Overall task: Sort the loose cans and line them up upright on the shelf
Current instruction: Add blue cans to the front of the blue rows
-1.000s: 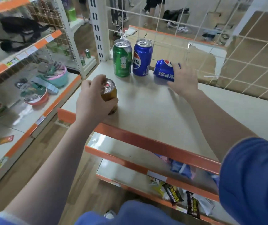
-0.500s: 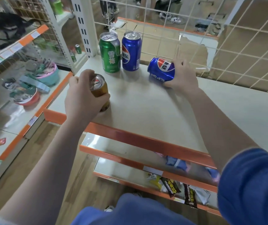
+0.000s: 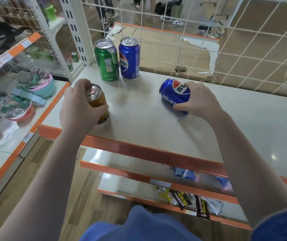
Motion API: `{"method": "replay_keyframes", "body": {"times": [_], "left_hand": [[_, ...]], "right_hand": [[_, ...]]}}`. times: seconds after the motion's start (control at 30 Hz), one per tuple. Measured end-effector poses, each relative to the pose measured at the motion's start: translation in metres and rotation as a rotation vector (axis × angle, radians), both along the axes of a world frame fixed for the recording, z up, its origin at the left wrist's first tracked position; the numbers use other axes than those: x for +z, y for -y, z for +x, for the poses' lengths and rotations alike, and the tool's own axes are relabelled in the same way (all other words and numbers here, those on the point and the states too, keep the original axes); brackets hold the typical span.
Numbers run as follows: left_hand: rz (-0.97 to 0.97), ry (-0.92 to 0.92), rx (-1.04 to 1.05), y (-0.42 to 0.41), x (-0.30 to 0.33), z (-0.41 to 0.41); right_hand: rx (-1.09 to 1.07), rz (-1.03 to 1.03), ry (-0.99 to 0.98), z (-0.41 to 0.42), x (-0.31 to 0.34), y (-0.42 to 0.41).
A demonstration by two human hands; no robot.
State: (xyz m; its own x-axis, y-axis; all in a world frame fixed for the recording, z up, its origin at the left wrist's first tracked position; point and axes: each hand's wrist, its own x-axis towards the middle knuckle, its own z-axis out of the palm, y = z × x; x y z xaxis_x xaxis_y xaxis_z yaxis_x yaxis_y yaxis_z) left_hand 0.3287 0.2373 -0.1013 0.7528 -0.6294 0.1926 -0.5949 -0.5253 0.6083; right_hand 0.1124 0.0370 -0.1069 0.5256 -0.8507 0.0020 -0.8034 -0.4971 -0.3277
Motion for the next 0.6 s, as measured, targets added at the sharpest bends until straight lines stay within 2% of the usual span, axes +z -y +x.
{"method": "replay_keyframes", "body": {"times": [0.27, 0.4, 0.5, 0.6], "left_hand": [[0.007, -0.026, -0.045, -0.002, 0.003, 0.003], [0.038, -0.083, -0.155, -0.003, 0.009, 0.018], [0.048, -0.077, -0.191, -0.004, 0.012, 0.021], [0.005, -0.059, -0.165, -0.004, 0.01, 0.019]], "right_hand": [[0.13, 0.084, -0.149, 0.062, 0.019, 0.017], [0.155, 0.013, -0.23, 0.07, 0.026, 0.016], [0.132, -0.085, -0.154, 0.067, 0.026, 0.012], [0.108, -0.133, 0.001, 0.061, 0.036, 0.003]]}}
